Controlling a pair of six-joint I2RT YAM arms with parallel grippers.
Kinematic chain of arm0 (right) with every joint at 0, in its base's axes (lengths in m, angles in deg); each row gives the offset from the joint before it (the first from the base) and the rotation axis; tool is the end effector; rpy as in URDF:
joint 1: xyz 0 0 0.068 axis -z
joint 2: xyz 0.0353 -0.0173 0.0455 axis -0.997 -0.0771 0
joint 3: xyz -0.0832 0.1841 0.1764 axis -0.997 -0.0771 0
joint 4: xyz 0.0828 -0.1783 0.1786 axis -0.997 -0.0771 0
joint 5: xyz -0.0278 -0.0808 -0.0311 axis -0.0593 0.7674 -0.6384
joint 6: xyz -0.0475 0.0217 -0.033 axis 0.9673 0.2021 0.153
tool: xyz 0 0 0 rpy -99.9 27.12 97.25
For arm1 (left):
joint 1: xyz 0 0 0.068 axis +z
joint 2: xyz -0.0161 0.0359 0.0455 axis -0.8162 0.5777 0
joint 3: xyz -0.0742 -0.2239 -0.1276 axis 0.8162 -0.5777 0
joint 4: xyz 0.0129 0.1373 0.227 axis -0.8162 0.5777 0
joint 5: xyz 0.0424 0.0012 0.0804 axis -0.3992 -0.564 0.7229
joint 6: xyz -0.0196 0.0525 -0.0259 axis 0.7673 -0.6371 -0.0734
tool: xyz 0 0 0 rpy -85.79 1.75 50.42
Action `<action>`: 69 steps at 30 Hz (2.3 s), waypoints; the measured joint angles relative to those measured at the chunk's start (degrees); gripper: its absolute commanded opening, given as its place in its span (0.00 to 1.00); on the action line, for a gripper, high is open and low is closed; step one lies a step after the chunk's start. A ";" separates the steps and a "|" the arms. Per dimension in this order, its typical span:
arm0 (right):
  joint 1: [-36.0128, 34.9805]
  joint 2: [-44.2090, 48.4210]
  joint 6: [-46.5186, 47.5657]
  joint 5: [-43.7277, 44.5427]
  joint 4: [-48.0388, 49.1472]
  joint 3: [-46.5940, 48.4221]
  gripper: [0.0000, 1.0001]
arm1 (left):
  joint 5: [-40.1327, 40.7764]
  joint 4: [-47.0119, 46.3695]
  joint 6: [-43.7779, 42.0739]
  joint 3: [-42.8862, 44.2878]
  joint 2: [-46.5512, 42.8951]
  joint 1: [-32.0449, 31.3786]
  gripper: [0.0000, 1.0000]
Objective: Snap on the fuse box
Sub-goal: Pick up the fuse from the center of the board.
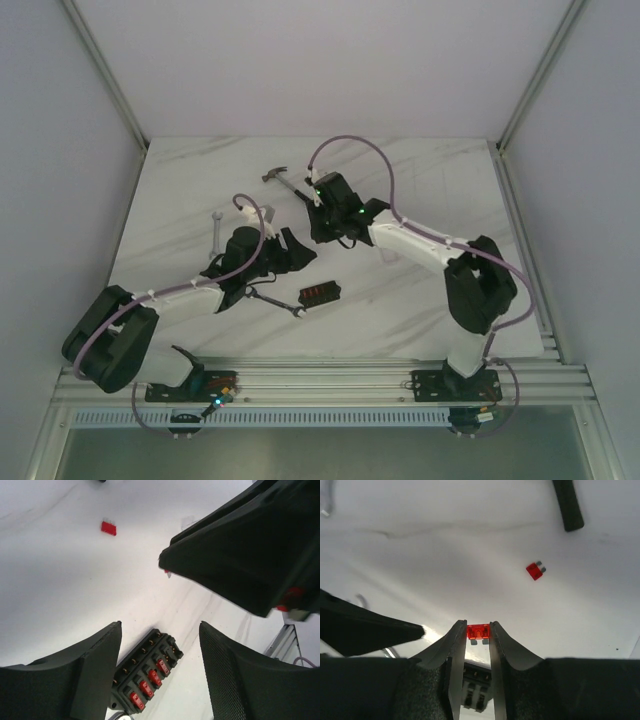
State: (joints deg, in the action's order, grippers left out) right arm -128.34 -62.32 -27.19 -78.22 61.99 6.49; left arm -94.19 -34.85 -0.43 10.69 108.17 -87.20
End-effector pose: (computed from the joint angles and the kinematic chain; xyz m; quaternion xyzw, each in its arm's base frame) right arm 0.3127 0.2888 0.2276 -0.2245 0.8933 0.1841 0.3431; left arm 0.2418 -0.1638 0.1808 -0.0313 0.8115 -0.4166 0.4085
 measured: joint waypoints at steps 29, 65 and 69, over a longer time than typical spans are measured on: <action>-1.36 14.19 -14.53 0.83 15.96 -11.45 0.20 | 14.88 -18.97 -10.49 -1.81 -0.04 -6.97 0.38; -1.46 14.78 -17.09 -1.55 18.75 -13.68 0.20 | 15.91 -22.62 -11.43 -4.85 -1.70 -6.86 0.00; -1.44 14.78 -17.35 -1.64 18.97 -13.81 0.23 | 15.93 -22.58 -11.85 -4.92 -1.81 -6.86 0.00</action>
State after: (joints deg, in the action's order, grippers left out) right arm -129.78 -47.54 -44.54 -79.86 80.97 -7.33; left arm -78.25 -57.43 -12.28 5.77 106.35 -94.06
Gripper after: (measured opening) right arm 0.290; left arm 0.012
